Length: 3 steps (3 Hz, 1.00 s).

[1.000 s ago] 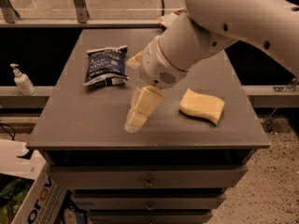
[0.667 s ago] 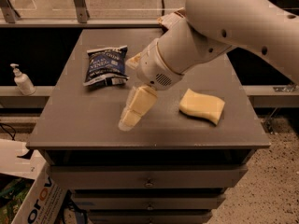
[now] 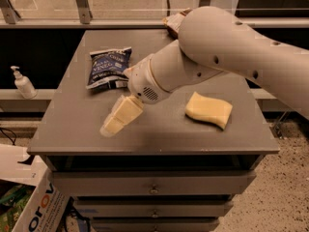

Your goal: Pick blue chip bag

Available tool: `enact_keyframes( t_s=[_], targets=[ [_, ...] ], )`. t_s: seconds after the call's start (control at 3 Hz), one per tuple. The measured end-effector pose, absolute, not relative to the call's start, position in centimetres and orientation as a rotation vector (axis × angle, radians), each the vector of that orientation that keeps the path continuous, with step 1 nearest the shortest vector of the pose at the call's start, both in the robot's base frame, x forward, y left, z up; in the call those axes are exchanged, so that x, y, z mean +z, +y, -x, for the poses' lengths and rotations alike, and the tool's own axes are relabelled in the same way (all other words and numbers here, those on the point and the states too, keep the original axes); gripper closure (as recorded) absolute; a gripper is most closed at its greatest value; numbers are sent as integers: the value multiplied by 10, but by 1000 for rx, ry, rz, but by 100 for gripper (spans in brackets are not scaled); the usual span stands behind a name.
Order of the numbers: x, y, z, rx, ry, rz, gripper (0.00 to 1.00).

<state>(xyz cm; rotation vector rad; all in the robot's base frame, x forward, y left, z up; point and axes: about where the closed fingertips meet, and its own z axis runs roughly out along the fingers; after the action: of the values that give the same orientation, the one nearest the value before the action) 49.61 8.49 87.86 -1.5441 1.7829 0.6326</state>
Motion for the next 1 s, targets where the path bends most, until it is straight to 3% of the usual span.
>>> enact_keyframes(
  t_s=[1.0],
  targets=[
    [887,68,-531,484,1835,1519,0]
  ],
)
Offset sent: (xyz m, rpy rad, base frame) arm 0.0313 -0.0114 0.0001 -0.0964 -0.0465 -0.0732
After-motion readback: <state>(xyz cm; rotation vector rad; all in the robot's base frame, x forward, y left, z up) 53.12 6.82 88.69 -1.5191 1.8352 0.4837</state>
